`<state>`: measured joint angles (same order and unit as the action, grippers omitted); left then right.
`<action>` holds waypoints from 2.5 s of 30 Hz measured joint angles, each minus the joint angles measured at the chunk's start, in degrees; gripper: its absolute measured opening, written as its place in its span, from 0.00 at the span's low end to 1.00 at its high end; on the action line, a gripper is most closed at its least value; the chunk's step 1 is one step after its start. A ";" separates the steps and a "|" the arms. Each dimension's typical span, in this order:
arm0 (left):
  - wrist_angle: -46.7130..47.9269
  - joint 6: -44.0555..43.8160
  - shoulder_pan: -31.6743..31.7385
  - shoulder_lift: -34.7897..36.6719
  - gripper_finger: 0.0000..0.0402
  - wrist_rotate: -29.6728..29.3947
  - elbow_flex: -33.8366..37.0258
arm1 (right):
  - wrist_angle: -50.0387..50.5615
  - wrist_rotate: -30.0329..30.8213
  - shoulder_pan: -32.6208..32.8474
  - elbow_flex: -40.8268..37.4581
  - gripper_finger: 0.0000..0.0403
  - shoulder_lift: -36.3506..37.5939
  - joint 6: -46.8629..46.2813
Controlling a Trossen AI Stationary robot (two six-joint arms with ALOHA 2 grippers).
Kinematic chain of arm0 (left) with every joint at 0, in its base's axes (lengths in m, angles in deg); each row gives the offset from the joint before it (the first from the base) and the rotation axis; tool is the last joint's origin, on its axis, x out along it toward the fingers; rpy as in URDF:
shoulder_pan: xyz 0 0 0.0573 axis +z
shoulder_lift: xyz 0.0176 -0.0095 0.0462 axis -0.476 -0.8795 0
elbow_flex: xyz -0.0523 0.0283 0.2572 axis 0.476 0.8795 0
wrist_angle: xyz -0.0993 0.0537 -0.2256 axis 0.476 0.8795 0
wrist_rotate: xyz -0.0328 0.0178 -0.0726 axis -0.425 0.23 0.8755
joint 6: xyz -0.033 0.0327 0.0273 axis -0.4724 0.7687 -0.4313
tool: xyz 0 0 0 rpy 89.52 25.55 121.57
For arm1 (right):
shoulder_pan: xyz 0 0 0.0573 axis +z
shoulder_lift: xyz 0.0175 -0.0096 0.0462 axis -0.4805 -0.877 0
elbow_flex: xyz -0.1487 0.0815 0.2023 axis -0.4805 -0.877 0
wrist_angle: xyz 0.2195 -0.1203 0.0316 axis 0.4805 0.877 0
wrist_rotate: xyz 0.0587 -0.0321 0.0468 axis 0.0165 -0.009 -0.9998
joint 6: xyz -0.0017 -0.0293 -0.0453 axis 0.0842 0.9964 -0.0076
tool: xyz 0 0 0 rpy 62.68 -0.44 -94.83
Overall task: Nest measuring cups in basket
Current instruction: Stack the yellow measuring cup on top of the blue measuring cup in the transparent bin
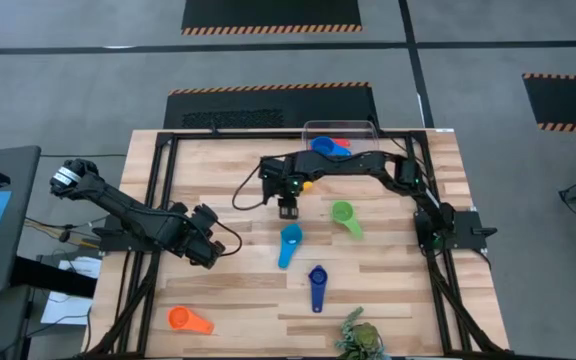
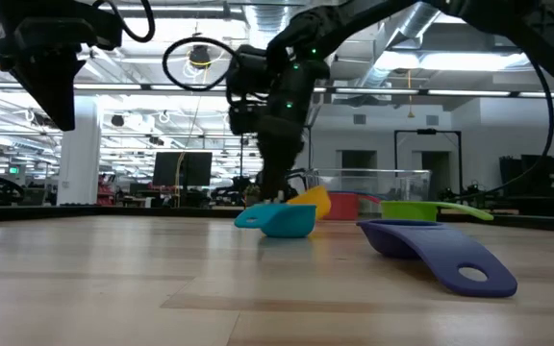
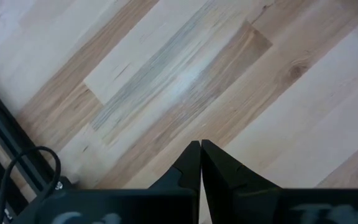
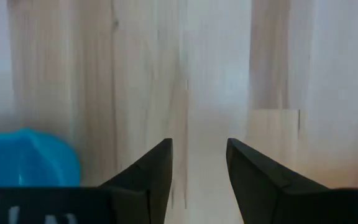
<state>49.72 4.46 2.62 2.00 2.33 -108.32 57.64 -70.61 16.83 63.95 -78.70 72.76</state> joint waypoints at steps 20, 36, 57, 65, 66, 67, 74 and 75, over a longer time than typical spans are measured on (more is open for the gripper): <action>-0.96 0.80 -0.01 0.00 0.00 -0.35 0.00 | 5.53 12.49 -3.05 0.09 0.36 4.29 -20.63; -1.03 1.31 -0.02 0.00 0.00 -2.78 0.00 | 1.37 7.56 -5.56 0.06 0.21 3.64 -24.32; -1.03 -4.99 1.89 0.00 0.00 -11.28 0.00 | -2.34 2.70 -0.86 0.04 0.03 3.96 -27.70; -4.05 1.89 9.83 -0.02 0.00 -16.84 0.00 | 13.92 12.62 14.05 0.09 0.02 20.35 -29.30; -6.88 4.94 11.80 -0.02 0.00 -17.55 0.00 | 15.17 14.09 16.02 0.09 0.02 22.41 -31.87; -10.96 9.30 14.24 -0.02 0.00 -16.75 0.00 | 16.31 15.70 18.18 0.09 0.03 24.51 -34.80; -46.65 39.59 33.07 -9.15 0.00 3.99 -0.87 | 19.89 33.12 32.64 0.15 0.01 33.17 -55.56; -47.28 40.16 35.14 -11.46 0.00 5.44 -1.75 | 21.12 35.76 34.48 0.13 0.02 33.66 -58.48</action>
<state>2.44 44.62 37.76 -9.46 7.77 -110.07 78.76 -34.84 51.31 64.08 -45.04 14.29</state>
